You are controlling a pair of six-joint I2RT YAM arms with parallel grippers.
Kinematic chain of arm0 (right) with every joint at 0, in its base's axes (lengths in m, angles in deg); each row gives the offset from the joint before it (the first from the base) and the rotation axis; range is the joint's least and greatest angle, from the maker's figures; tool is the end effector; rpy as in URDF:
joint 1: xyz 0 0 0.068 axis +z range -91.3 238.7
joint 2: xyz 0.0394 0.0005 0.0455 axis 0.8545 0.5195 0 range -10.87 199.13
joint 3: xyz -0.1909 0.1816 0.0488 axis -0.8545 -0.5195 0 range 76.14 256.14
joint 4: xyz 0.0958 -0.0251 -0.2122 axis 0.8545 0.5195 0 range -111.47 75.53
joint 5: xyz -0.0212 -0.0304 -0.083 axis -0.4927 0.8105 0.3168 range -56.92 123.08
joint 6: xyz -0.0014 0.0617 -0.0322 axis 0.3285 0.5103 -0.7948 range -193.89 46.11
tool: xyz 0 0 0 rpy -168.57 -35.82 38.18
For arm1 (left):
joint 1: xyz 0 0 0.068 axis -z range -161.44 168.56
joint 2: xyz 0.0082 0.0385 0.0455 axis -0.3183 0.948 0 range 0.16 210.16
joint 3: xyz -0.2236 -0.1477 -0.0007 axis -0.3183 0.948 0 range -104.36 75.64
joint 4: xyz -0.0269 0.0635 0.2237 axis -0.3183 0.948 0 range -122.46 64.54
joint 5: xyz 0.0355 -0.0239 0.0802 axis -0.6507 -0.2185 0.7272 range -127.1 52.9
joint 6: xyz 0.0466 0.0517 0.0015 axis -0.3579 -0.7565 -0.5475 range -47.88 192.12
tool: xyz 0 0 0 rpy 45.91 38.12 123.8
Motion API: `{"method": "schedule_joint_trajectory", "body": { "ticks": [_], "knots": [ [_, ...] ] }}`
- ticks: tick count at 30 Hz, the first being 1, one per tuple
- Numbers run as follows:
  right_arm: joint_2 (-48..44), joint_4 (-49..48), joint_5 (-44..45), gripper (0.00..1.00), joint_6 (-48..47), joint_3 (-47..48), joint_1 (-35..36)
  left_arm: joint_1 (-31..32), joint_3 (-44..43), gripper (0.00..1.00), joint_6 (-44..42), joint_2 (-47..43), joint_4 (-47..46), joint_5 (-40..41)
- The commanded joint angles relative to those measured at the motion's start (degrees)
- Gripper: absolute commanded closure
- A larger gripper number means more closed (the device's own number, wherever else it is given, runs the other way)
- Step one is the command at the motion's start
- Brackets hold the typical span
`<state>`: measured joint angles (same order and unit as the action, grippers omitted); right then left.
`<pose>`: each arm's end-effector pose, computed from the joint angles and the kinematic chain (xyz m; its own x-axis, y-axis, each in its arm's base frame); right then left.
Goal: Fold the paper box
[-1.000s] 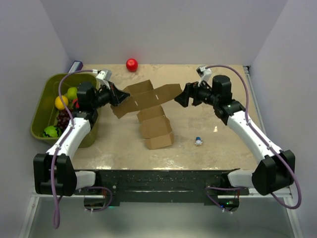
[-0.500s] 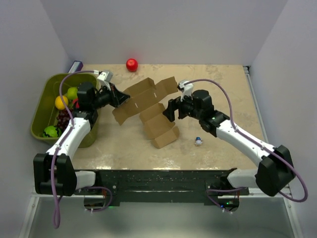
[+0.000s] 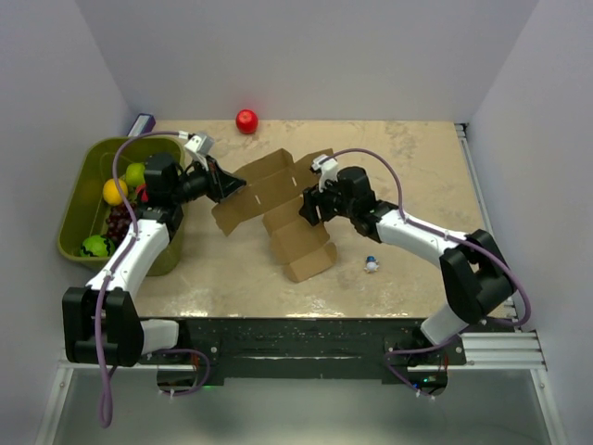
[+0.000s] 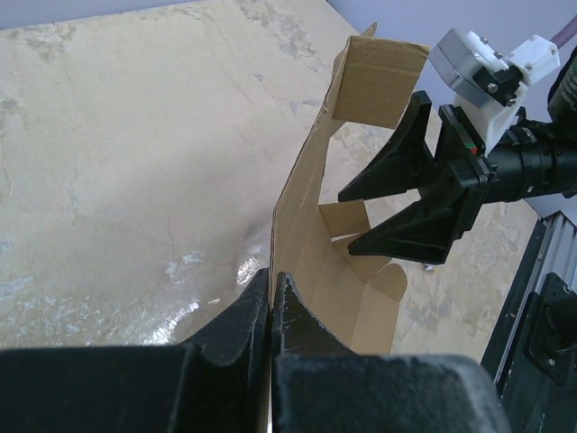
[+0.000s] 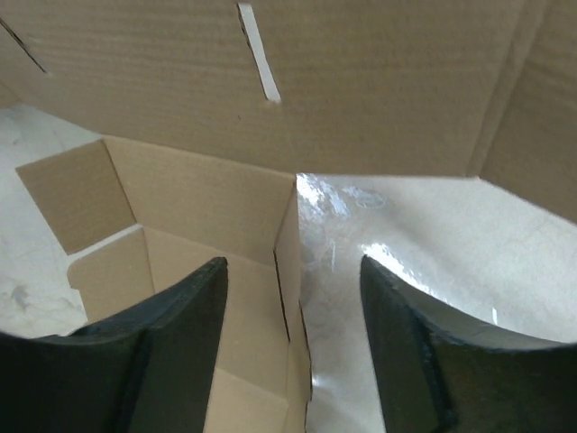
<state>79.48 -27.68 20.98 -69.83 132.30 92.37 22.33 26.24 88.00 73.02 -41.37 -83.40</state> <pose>0.2830 0.2028 0.2403 -0.4385 -0.2090 -0.8741 -0.6667 0.7278 0.1605 0.2716 -0.0590 0.3017 -0.4445 -0.1600 -0.8814 0.6468 0.6233 -0.4394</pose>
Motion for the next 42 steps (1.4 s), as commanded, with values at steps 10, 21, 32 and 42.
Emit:
{"method": "schedule_joint_trajectory", "body": {
  "ticks": [10, 21, 32, 42],
  "knots": [
    [3.4, -7.2, -22.3, 0.82, 2.6, 3.7, -5.4, -0.1, -5.2, 1.00, -7.3, -1.7, 4.7, -0.4],
    [1.9, -5.0, -42.4, 1.00, 3.4, 1.8, -7.9, -0.3, -5.4, 1.00, -11.8, -3.8, 6.6, -7.1],
    [-0.8, 0.0, -34.9, 0.59, 3.9, 2.5, -8.8, -1.0, -4.4, 1.00, -9.6, -2.6, 4.2, -3.6],
    [-13.5, 8.3, -18.2, 0.09, 1.2, 2.6, -3.4, -0.4, -4.0, 1.00, -10.3, -1.2, 4.3, -4.1]
  ]
}}
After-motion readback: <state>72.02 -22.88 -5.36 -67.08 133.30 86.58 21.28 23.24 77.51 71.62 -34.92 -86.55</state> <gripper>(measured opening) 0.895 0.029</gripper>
